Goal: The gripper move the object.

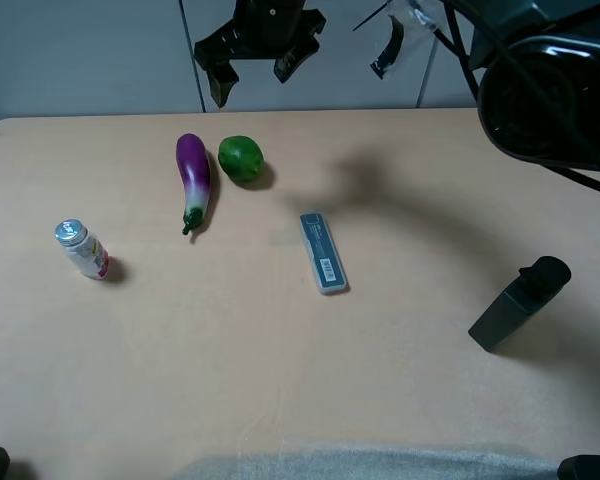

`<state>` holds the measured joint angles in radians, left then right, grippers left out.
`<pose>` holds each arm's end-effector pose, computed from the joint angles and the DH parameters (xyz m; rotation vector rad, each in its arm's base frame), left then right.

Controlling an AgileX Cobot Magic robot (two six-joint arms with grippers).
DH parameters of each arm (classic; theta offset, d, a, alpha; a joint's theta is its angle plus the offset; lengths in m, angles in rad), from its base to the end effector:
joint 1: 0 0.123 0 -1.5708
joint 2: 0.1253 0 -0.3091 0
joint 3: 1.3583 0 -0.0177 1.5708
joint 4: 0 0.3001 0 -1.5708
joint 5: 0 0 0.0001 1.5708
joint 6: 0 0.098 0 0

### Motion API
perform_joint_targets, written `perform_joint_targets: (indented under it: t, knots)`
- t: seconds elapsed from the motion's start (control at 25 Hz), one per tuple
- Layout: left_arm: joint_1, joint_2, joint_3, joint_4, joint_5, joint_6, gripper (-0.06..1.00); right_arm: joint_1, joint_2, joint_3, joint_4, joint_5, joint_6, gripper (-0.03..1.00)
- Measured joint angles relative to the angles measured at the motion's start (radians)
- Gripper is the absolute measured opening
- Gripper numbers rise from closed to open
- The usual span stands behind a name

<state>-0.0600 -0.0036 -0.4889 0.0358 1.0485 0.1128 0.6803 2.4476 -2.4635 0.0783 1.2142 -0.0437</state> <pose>0.0221 0.0017 0.2954 0.1748 2.0324 0.0759 0.4623 0.3833 0.2504 -0.9482 2.5428 0.3016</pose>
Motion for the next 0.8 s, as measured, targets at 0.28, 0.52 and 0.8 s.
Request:
perform_joint_targets:
  t: [0.28, 0.52, 0.8]
  knots:
    - [0.0, 0.0, 0.0, 0.0, 0.0, 0.0, 0.97, 0.0, -0.07, 0.007, 0.02, 0.001, -0.021, 0.69]
    - [0.0, 0.0, 0.0, 0.0, 0.0, 0.0, 0.97, 0.0, -0.177, 0.081, 0.022, 0.001, -0.035, 0.69]
    - [0.0, 0.0, 0.0, 0.0, 0.0, 0.0, 0.97, -0.001, -0.354, 0.3, -0.019, 0.001, -0.066, 0.69]
